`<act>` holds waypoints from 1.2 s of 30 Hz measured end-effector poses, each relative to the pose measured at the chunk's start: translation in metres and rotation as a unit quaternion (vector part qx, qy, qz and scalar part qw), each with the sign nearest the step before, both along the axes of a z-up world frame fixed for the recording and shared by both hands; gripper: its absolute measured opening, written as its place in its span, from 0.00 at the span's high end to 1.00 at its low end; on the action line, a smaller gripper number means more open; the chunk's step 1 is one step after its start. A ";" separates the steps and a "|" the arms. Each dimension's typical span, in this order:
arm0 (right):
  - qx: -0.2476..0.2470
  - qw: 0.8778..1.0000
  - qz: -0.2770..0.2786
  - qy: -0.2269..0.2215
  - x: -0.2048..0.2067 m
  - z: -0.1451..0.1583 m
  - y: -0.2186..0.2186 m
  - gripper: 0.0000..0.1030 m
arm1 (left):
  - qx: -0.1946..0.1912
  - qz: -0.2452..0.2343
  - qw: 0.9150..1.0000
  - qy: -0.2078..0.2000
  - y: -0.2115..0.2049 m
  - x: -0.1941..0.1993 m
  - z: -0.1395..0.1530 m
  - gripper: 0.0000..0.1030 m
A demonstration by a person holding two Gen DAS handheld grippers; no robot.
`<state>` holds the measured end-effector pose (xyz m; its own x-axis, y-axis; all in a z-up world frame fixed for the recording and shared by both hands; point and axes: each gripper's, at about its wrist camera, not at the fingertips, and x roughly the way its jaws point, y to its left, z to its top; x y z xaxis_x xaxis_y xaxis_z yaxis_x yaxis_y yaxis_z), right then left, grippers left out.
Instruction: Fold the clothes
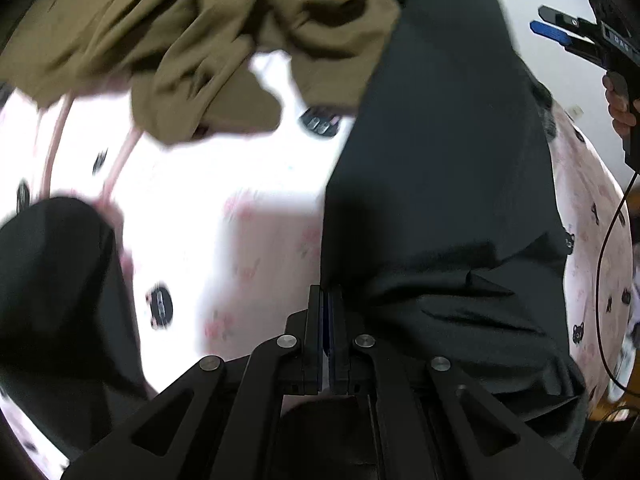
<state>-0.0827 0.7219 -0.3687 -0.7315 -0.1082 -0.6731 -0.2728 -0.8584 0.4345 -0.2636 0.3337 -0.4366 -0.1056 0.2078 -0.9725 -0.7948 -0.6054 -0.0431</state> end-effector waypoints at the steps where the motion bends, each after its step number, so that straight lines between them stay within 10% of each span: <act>1: -0.003 1.000 0.008 -0.004 -0.013 -0.002 -0.005 0.32 | 0.002 0.005 1.000 0.001 -0.004 0.002 -0.002 0.99; 17: 0.111 0.990 -0.034 -0.083 -0.094 -0.064 0.003 0.28 | 0.068 0.077 0.995 -0.013 -0.043 0.015 -0.014 0.99; 23: 0.047 0.997 -0.046 -0.049 -0.076 -0.060 0.011 0.94 | 0.110 0.120 0.987 0.014 -0.056 0.017 0.012 0.99; 31: 0.078 0.992 -0.102 0.011 0.026 0.027 0.018 0.96 | 0.154 0.173 0.969 0.082 -0.133 0.067 0.124 0.99; 36: 0.149 0.974 -0.171 0.005 0.109 0.112 0.042 0.96 | 0.102 0.183 0.975 0.072 -0.150 0.117 0.133 0.99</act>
